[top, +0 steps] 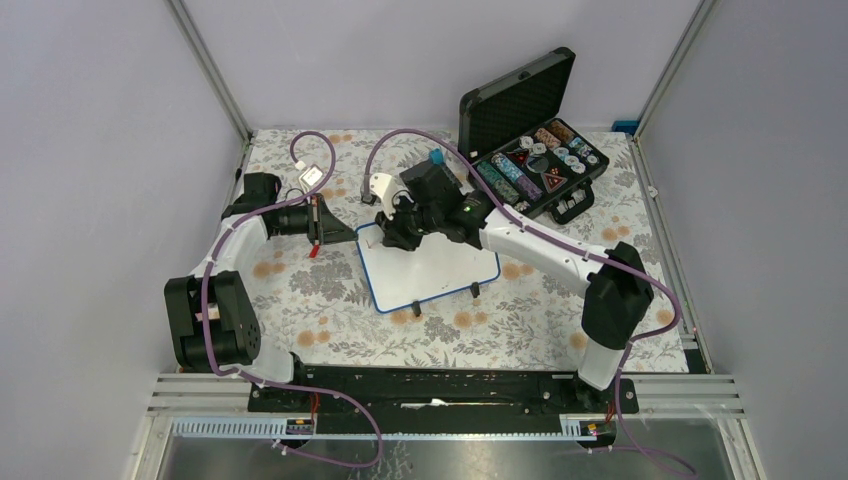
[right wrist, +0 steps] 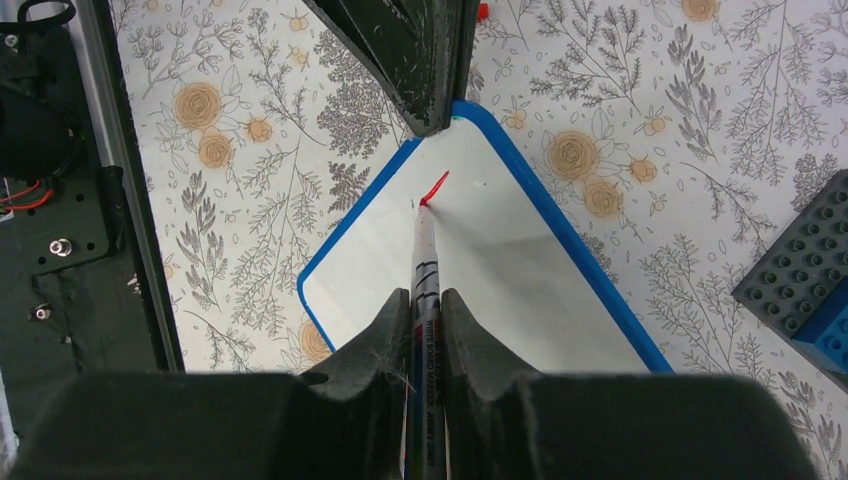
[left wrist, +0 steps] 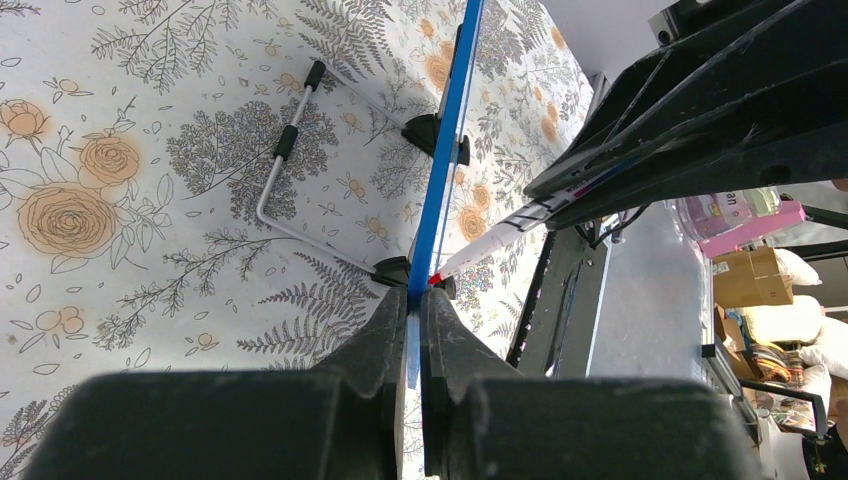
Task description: Write a sentence on the whiteboard
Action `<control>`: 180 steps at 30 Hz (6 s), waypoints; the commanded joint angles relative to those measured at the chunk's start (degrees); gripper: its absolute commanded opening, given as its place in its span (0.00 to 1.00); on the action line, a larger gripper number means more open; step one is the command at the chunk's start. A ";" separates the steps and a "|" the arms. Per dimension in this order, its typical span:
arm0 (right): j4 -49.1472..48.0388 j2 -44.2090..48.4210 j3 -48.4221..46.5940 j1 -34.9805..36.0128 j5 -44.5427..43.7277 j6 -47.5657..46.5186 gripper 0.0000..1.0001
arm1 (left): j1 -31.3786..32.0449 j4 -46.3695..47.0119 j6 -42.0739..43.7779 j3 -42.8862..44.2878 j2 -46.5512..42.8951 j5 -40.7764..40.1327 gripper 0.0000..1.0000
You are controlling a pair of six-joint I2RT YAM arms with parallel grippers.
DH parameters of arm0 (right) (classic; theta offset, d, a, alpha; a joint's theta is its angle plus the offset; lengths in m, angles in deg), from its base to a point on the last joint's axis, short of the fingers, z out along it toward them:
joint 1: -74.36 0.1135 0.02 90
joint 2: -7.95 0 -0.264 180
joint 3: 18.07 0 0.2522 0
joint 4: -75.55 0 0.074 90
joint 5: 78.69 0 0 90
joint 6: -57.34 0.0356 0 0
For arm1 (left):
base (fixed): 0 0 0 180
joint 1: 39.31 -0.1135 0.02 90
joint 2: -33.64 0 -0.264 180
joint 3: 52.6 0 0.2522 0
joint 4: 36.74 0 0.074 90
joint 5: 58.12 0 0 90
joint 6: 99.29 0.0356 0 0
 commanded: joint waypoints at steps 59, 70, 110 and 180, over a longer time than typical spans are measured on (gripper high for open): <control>0.51 6.42 4.24 -1.10 -3.94 1.32 0.00 | 0.43 0.86 0.89 1.27 -2.72 1.23 0.00; 0.29 5.76 4.14 -1.97 -5.18 1.75 0.00 | 0.44 0.82 1.10 1.25 -2.46 1.39 0.00; -0.03 3.89 3.59 -1.48 -1.48 2.48 0.00 | 0.42 0.82 1.06 1.24 -2.70 1.30 0.00; 2.67 4.55 1.39 -2.81 -5.23 0.89 0.00 | 0.42 0.91 1.04 0.89 -3.26 1.03 0.00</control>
